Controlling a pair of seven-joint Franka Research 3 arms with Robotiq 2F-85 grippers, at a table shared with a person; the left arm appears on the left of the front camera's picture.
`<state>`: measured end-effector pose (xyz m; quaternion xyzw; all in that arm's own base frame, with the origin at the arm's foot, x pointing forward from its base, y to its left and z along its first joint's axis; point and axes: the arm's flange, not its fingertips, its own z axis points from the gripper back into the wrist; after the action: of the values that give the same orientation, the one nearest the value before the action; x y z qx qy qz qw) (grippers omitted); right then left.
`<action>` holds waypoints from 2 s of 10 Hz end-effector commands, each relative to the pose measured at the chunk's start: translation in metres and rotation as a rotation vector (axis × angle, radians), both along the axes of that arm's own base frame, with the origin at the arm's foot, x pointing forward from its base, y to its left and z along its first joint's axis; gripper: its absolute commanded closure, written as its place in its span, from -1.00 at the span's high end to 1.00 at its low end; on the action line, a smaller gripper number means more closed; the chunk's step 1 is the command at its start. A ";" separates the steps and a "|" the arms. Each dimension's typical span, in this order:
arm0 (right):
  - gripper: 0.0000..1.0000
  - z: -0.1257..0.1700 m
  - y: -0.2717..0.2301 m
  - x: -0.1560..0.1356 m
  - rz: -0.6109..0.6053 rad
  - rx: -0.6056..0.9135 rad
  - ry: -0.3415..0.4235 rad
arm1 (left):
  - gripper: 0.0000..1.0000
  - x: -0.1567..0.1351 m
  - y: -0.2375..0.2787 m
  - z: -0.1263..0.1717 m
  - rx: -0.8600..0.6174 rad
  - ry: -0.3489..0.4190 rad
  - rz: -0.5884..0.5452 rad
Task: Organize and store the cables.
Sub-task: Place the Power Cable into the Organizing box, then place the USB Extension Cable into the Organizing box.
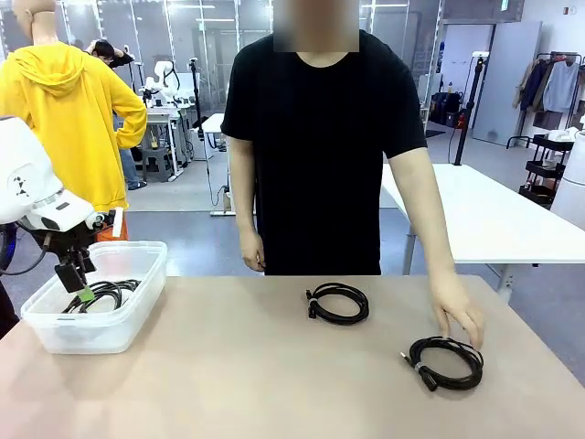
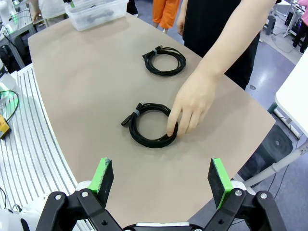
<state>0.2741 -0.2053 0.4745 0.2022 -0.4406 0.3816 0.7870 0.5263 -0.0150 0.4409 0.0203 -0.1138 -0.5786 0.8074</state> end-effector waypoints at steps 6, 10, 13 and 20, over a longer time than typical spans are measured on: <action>1.00 0.000 -0.002 0.001 0.009 0.002 -0.019 | 1.00 0.000 0.000 0.000 0.000 0.000 0.000; 1.00 0.000 -0.002 0.001 0.009 0.002 -0.019 | 1.00 0.000 0.000 0.000 0.000 0.000 0.000; 1.00 0.000 -0.002 0.001 0.009 0.002 -0.019 | 1.00 -0.006 -0.003 0.024 -0.155 -0.047 0.024; 1.00 0.000 -0.002 0.001 0.009 0.002 -0.019 | 1.00 -0.133 0.029 0.069 -0.755 -0.176 0.046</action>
<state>0.2749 -0.2050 0.4737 0.2026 -0.4390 0.3818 0.7877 0.4014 0.0150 0.5193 -0.2067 -0.3683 -0.4670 0.7769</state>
